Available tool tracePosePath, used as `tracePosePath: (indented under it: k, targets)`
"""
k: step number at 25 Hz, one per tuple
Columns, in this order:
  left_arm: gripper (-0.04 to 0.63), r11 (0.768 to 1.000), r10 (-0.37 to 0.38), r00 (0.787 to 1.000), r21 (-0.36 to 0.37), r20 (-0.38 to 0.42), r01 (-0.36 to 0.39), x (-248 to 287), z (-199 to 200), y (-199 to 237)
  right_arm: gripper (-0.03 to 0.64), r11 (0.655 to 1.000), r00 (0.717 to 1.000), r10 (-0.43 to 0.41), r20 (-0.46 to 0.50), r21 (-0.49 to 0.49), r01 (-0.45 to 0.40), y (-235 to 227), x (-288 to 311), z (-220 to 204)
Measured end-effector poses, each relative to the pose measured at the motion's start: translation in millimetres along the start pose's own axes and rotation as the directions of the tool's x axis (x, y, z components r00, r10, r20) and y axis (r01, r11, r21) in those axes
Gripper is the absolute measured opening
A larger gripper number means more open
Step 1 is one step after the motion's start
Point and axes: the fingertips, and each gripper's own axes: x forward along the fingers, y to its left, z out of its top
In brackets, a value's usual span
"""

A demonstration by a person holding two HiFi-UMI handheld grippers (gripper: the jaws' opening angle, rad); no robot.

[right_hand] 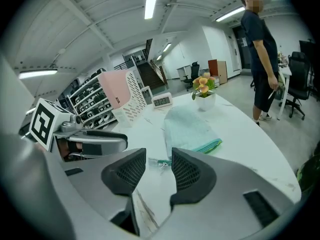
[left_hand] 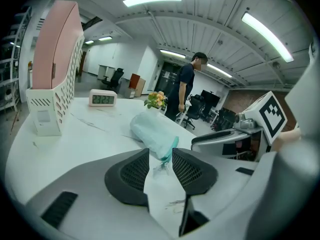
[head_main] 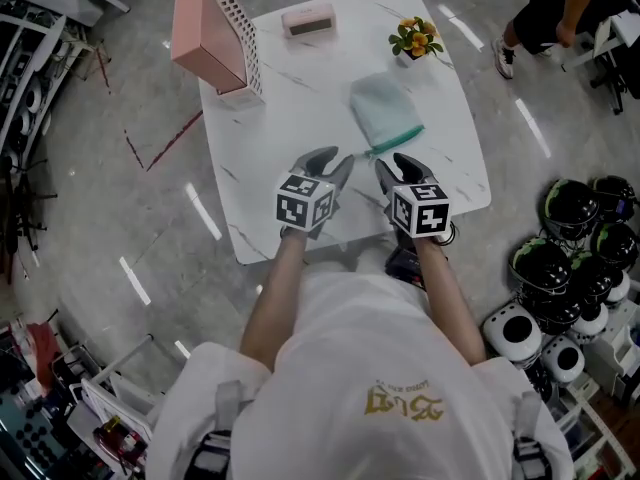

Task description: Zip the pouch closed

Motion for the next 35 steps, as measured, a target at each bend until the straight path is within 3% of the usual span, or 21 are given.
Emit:
tracePosePath:
  k: [10, 16, 23, 35]
  targets:
    - [0.152, 0.998, -0.016, 0.993, 0.059, -0.12, 0.024, 40.4, -23.5, 7.7, 0.166, 0.998, 0.991, 0.037, -0.128, 0.047, -0.031, -6.1, 36.2, -25.1]
    - [0.148, 0.993, -0.058, 0.982, 0.089, -0.18, 0.075, 53.3, -34.0, 5.0, 0.163, 1.0, 0.981, 0.031, -0.193, 0.005, -0.03, -4.2, 51.9, -34.8]
    - [0.144, 0.991, -0.055, 0.975, 0.11, -0.216, 0.081, 64.0, -40.6, 11.4, 0.155, 0.999, 0.965, -0.015, -0.263, -0.041, 0.005, -10.6, 67.7, -49.3]
    - [0.141, 0.962, -0.072, 0.955, 0.234, -0.288, 0.143, 82.3, -48.0, 0.1, 0.086, 0.997, 0.956, -0.045, -0.291, -0.077, 0.023, -22.6, 70.0, -53.6]
